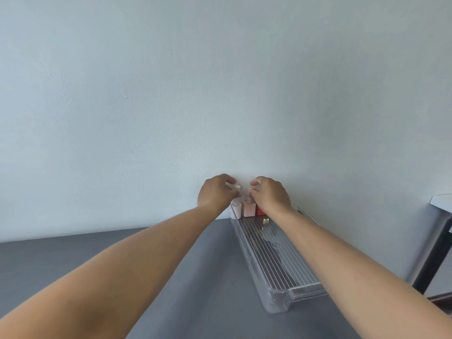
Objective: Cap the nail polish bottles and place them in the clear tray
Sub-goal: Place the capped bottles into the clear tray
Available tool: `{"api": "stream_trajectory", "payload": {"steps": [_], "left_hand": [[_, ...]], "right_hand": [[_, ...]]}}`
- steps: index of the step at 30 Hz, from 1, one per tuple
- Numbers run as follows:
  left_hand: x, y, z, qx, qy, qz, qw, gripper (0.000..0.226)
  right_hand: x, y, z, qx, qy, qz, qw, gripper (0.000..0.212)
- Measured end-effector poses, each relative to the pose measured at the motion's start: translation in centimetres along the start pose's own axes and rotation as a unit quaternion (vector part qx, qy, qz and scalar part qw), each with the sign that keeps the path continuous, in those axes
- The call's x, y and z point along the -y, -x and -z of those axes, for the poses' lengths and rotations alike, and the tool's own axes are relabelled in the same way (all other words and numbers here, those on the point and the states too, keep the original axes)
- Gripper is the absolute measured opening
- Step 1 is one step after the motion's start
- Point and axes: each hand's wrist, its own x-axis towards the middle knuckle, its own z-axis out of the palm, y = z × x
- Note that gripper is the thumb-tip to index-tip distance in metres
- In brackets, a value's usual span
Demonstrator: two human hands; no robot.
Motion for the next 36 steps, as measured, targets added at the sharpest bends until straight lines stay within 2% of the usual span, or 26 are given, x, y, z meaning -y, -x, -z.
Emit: {"api": "stream_trajectory", "payload": {"steps": [6,10,15,21,28,31,36], "left_hand": [[-0.2,1.2,2.3,-0.013,0.022,-0.012,1.0,0.028],[-0.9,3.5,5.4,-0.012,0.044,-0.026,0.999,0.014],[-1.1,8.3,10.9,-0.007,0.06,-0.044,0.997,0.002],[1.1,15.5,17.4,-0.001,0.019,-0.042,0.999,0.004],[6.3,22.5,23.7,-0.045,0.005,-0.009,0.999,0.005],[9.1,24.7,25.4,-0.046,-0.004,0.017,0.999,0.008],[12.4,26.1,25.6,-0.025,-0.001,0.079,0.997,0.034]], "right_hand": [[0.2,1.4,1.7,-0.027,-0.026,-0.012,0.999,0.027],[1.5,3.6,3.7,-0.064,-0.107,0.007,0.992,0.016],[5.1,8.1,5.7,-0.063,-0.209,0.035,0.975,0.016],[10.1,14.9,4.9,0.01,-0.289,0.064,0.955,0.014],[14.6,21.0,0.9,0.077,-0.279,0.094,0.953,0.01],[16.4,22.4,-1.3,0.143,-0.275,0.1,0.946,0.002],[18.3,23.2,-5.0,0.216,-0.209,0.097,0.949,0.033]]}}
